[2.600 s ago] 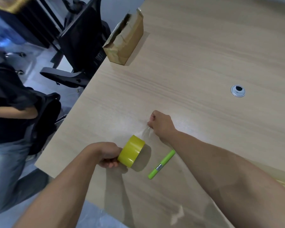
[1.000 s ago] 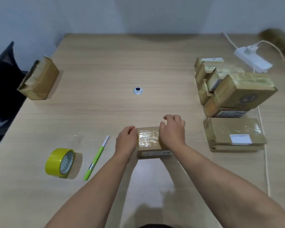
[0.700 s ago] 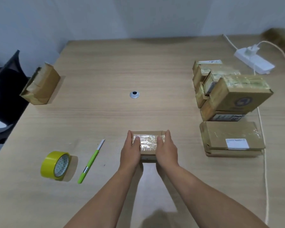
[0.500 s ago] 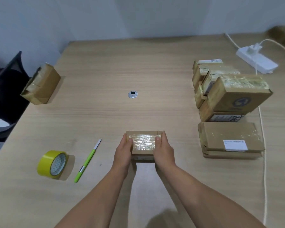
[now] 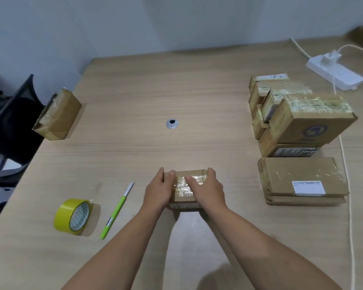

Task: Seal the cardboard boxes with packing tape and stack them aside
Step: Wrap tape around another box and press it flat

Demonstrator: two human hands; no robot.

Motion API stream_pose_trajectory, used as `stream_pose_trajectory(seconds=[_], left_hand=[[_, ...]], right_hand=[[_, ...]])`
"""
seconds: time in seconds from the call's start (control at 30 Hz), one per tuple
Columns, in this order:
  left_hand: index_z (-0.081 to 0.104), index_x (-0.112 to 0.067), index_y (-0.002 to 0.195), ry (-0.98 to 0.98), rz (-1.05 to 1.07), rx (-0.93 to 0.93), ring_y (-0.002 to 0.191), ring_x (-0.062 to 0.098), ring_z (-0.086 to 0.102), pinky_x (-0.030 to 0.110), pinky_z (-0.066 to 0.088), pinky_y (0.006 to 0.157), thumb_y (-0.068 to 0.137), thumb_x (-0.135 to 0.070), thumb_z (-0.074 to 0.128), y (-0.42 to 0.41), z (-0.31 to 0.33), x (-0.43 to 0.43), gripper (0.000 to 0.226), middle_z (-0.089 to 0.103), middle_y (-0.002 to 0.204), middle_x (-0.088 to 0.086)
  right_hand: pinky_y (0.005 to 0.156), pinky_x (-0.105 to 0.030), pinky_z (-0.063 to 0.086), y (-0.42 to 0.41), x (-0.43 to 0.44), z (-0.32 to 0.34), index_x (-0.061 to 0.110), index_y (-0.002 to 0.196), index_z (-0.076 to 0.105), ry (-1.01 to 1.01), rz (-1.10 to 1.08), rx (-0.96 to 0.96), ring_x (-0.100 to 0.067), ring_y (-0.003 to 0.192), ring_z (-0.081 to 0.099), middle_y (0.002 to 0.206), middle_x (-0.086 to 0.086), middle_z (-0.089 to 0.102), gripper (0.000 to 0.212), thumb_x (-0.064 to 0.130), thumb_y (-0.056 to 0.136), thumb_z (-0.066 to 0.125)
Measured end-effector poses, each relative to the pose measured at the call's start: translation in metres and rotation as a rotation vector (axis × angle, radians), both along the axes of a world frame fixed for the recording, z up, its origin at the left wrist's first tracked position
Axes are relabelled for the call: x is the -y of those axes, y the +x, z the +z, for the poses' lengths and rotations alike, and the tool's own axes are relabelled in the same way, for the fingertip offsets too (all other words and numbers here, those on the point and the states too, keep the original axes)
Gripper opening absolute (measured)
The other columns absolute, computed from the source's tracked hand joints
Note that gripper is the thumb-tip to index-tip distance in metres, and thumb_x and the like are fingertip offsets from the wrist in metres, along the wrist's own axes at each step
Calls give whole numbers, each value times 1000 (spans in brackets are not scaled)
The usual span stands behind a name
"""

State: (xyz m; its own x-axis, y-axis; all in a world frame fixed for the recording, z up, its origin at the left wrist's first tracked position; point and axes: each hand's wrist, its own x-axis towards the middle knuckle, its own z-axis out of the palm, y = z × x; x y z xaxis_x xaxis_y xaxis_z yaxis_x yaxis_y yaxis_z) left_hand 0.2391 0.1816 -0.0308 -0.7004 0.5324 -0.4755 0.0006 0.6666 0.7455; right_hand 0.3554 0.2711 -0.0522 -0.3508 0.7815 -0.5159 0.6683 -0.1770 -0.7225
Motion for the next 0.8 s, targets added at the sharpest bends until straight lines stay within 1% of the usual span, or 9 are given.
stream_pose_trajectory(seconds=[0.1, 0.27, 0.4, 0.47, 0.53, 0.63, 0.7, 0.77, 0.8], left_hand=[[20, -24, 160, 10, -3, -57, 150, 18, 27, 34, 25, 117, 98, -50, 53, 14, -1, -13, 74, 27, 164, -2], [26, -28, 158, 2, 43, -185, 145, 18, 36, 27, 31, 108, 98, -41, 58, 21, -13, -12, 69, 37, 159, -3], [32, -33, 155, 66, 87, -128, 139, 17, 45, 28, 35, 108, 102, -34, 52, 18, -14, -9, 57, 45, 154, -2], [36, -33, 154, 98, 124, -95, 114, 7, 58, 26, 42, 95, 104, -30, 48, 19, -13, -9, 51, 55, 144, -5], [41, -32, 152, 128, 185, -59, 78, -7, 52, 21, 41, 75, 105, -25, 44, 18, -13, -11, 47, 63, 124, -12], [46, -33, 149, 107, 281, -7, 59, 0, 50, 15, 39, 56, 103, -21, 41, 14, -10, -16, 47, 65, 125, -5], [41, -30, 152, 54, 217, -27, 81, -1, 61, 6, 40, 65, 101, -24, 47, 16, -5, -18, 52, 55, 145, -1], [35, -27, 155, 30, 148, -81, 130, 14, 52, 15, 35, 92, 98, -35, 57, 21, -5, -18, 61, 45, 154, 0], [36, -27, 154, 26, 149, -93, 138, 18, 44, 21, 33, 97, 96, -39, 61, 22, -6, -19, 64, 46, 154, 0]], right_hand=[[99, -43, 45, -3, 7, -2, 22, 151, 28, 44, -54, 3, -26, 128, 50, 145, -1, 50, 80, 63, 90, 58], [102, -45, 43, 1, 12, -6, 24, 151, 29, 68, -63, -22, -27, 130, 50, 147, -2, 49, 63, 55, 99, 47], [92, -44, 48, 2, 11, -4, 25, 138, 42, 100, -67, -10, -29, 106, 60, 115, -3, 63, 38, 45, 106, 35], [90, -45, 50, 4, 8, -2, 25, 126, 51, 88, -101, -31, -28, 94, 60, 95, 0, 61, 32, 40, 108, 30], [89, -48, 51, 4, 6, -1, 23, 113, 54, 87, -98, -26, -26, 85, 60, 86, 0, 60, 30, 38, 108, 29], [93, -47, 51, 0, 3, 3, 19, 127, 49, 49, -78, 23, -27, 95, 60, 102, -1, 59, 37, 46, 105, 38], [90, -43, 50, -5, 4, 8, 18, 135, 40, 24, -46, 72, -27, 100, 56, 109, -1, 52, 60, 61, 94, 52], [88, -42, 49, -9, 6, 9, 19, 134, 37, 29, -44, 113, -28, 106, 57, 119, -2, 55, 75, 70, 84, 59], [87, -41, 48, -10, 7, 8, 19, 134, 37, 36, -53, 125, -29, 109, 57, 124, -2, 56, 77, 72, 83, 60]])
